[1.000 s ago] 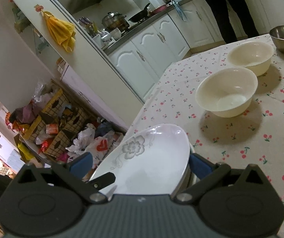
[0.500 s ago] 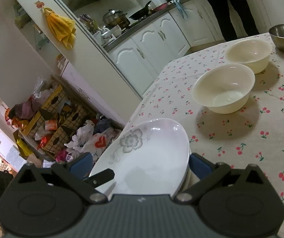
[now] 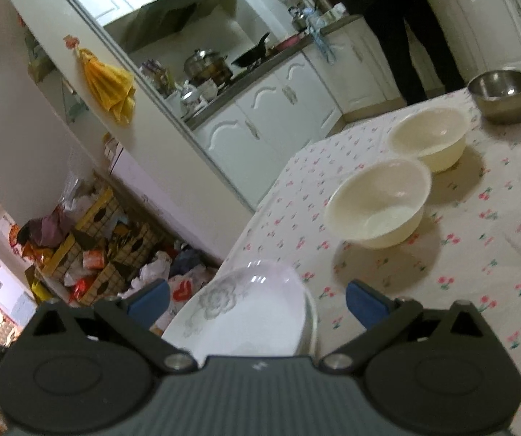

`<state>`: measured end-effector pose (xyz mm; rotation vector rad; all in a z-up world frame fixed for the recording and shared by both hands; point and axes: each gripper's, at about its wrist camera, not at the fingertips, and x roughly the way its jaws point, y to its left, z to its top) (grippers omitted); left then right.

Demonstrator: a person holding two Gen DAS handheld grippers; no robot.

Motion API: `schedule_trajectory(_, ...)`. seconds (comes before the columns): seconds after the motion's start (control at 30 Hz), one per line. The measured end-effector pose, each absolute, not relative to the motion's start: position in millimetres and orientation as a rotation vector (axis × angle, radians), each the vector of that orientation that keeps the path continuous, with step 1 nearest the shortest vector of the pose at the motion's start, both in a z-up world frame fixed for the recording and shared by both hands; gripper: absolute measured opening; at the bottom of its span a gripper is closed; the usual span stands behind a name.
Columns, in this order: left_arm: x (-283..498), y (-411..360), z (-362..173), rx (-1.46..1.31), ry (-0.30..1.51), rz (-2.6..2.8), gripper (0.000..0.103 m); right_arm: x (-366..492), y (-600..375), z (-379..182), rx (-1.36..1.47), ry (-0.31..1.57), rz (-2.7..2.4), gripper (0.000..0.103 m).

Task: Organize plates and bowls
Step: 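Lower the flower-print plate onto the plate stack and open the left gripper, then move the left gripper to the rim of the nearer cream bowl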

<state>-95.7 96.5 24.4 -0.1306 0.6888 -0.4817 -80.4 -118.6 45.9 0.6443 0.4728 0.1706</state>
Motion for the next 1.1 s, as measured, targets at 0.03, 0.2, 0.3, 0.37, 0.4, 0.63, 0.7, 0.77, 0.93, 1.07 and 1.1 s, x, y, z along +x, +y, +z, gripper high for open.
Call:
schedule_trajectory(0.03,-96.8,96.2,25.1,-0.123,0.684,-0.479,0.099,-82.7,-122.3,46.7,0.647,0.458,0.158,0.102)
schedule_trajectory(0.2,-94.5,100.4,20.1,-0.098,0.689,-0.450,0.100,-93.0,-145.3,48.3,0.670,0.382,0.090,0.102)
schedule_trajectory(0.3,-94.3,104.1,22.0,-0.095,0.683,-0.439,0.101,-99.1,-156.9,49.2,0.661,0.340,0.042,0.102)
schedule_trajectory(0.37,-94.7,104.6,24.7,-0.093,0.672,-0.432,0.102,-99.3,-167.7,48.5,0.672,0.327,0.020,0.102)
schedule_trajectory(0.4,-94.6,105.1,26.2,-0.096,0.667,-0.428,0.103,-98.4,-172.9,46.9,0.688,0.323,0.020,0.102)
schedule_trajectory(0.63,-98.8,93.5,39.2,-0.104,0.583,-0.447,0.103,-90.5,-194.6,38.7,0.769,0.307,0.037,0.103)
schedule_trajectory(0.7,-99.1,88.5,41.4,-0.113,0.568,-0.467,0.103,-86.3,-197.8,38.9,0.768,0.313,0.038,0.103)
schedule_trajectory(0.77,-98.5,81.4,43.0,-0.117,0.563,-0.488,0.103,-82.1,-202.2,40.2,0.777,0.315,0.041,0.103)
schedule_trajectory(0.93,-94.7,62.6,45.8,-0.110,0.566,-0.524,0.103,-71.5,-211.7,49.6,0.774,0.286,0.050,0.103)
schedule_trajectory(1.07,-88.4,51.3,52.5,-0.115,0.561,-0.550,0.103,-61.9,-221.9,58.2,0.768,0.264,0.061,0.103)
schedule_trajectory(1.1,-86.1,50.4,53.5,-0.116,0.558,-0.557,0.103,-60.3,-224.2,59.2,0.769,0.258,0.060,0.103)
